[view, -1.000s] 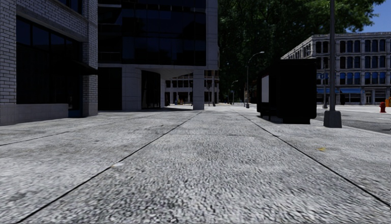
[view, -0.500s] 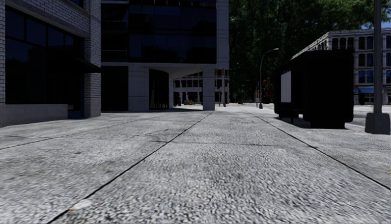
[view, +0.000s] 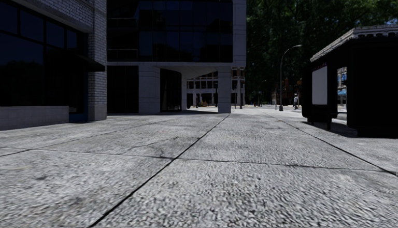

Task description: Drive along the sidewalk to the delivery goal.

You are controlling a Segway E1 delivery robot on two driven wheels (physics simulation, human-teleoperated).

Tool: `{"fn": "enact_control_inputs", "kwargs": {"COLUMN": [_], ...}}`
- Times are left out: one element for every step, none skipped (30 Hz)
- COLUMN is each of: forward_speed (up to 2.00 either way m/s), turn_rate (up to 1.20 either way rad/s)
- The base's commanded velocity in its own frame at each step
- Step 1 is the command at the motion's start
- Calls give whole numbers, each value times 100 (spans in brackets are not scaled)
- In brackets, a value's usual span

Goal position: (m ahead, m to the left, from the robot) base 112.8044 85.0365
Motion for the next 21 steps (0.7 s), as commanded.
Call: {"fn": "enact_control_inputs", "kwargs": {"forward_speed": [200,200,200,200,200,200,200,200,200,200,200,200,200,200,200,200,200,200,200,200,200], "turn_rate": [24,24,21,0,0,0,0,0,0,0,0,0,0,0,0,0,0,0,0,0,0]}}
